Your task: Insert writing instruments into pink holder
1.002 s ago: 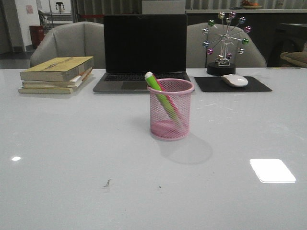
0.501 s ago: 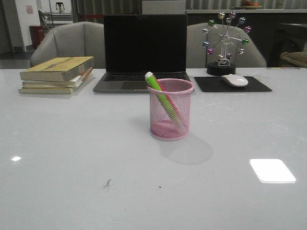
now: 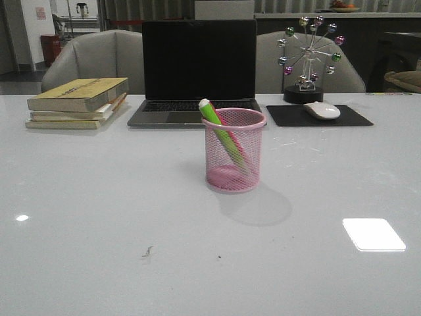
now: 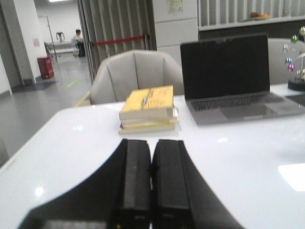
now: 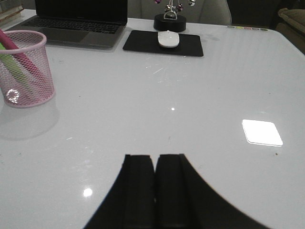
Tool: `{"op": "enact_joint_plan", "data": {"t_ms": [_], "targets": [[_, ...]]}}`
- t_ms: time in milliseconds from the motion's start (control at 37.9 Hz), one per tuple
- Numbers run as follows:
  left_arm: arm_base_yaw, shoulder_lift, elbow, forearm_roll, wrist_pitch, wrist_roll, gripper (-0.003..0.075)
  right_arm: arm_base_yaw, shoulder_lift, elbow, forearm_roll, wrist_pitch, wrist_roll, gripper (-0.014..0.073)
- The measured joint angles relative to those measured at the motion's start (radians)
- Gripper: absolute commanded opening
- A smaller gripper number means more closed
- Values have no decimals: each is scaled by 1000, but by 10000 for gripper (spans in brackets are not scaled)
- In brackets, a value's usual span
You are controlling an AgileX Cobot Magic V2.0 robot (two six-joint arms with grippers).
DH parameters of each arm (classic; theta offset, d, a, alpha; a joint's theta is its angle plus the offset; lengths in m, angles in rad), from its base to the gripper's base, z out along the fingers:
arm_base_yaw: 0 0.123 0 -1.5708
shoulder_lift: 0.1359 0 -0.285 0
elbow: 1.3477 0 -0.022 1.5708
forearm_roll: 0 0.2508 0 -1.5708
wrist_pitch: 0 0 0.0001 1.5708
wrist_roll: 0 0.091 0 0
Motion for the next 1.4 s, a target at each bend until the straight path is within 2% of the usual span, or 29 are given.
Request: {"op": "enact_joint_plan", "data": {"t_ms": [1398], "targets": [[0, 0, 3, 0, -15, 0, 99, 0, 0, 0, 0, 0, 0, 20]]}}
